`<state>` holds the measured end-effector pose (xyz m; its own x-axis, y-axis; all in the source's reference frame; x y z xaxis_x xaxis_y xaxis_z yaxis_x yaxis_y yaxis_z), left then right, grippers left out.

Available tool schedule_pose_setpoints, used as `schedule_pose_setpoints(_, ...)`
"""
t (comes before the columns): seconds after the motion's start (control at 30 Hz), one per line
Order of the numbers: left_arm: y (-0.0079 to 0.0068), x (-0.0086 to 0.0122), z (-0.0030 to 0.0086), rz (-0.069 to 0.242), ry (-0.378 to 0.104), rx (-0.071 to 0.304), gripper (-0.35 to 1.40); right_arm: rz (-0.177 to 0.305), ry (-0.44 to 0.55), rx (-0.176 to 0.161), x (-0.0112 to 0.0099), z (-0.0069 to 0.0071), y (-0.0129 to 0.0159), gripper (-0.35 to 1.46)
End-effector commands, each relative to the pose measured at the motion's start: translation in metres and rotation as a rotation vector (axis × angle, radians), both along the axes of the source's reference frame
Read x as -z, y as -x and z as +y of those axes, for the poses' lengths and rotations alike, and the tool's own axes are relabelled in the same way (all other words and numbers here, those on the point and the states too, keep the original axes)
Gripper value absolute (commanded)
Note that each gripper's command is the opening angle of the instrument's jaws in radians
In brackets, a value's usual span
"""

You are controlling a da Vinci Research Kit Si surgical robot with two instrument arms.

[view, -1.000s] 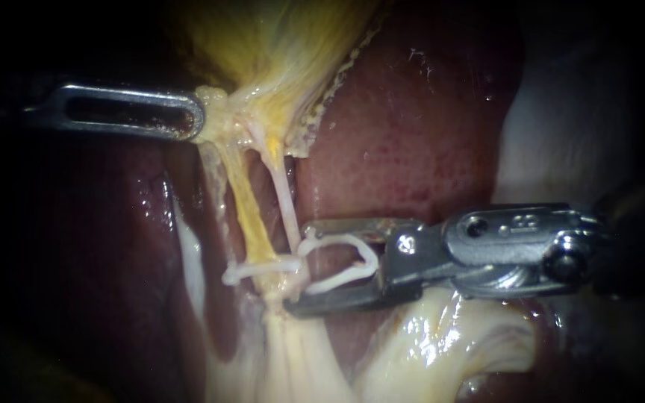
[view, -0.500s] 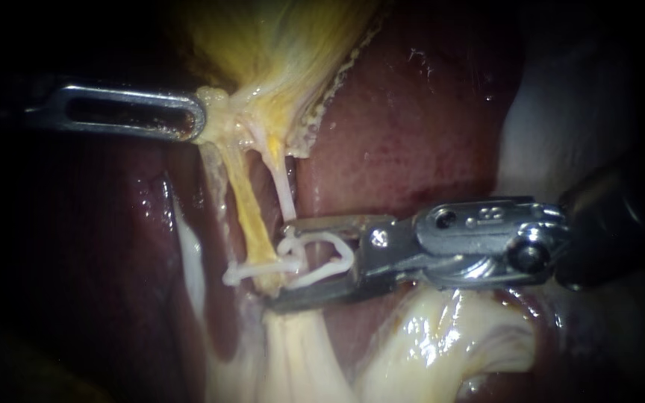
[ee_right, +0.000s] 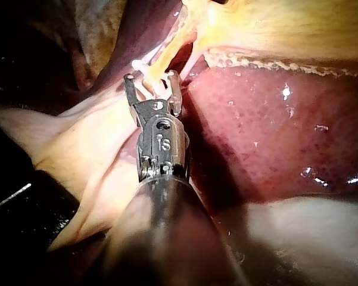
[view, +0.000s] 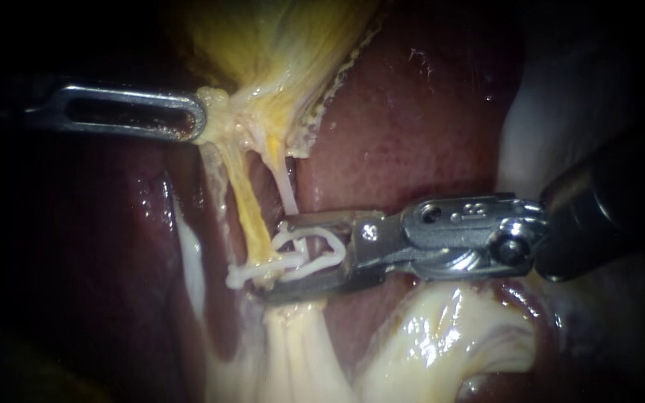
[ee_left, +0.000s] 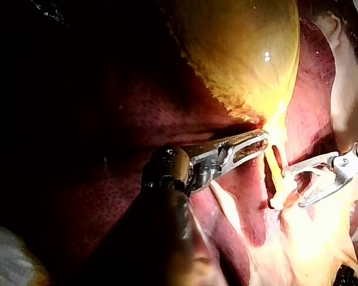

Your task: Clipping second clip left tube

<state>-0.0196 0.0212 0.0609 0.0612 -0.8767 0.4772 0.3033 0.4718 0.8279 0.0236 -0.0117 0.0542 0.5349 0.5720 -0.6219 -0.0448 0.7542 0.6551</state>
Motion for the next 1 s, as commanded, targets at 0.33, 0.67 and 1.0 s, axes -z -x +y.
schedule_pose_setpoints(0.33,0.0001,0.0,0.0,0.001,0.0,0.001,-0.35,0.005,-0.008,0.009,-0.0011,0.0008,-0.0009,0.47)
schedule_pose_setpoints(0.67,0.0004,-0.0002,-0.0002,-0.002,0.001,-0.003,-0.35,0.112,-0.108,-0.021,-0.0023,0.0016,-0.0019,0.47)
schedule_pose_setpoints(1.0,0.0004,-0.0002,-0.0002,-0.002,0.001,-0.003,-0.35,0.255,-0.253,-0.052,-0.0018,0.0014,-0.0035,0.46)
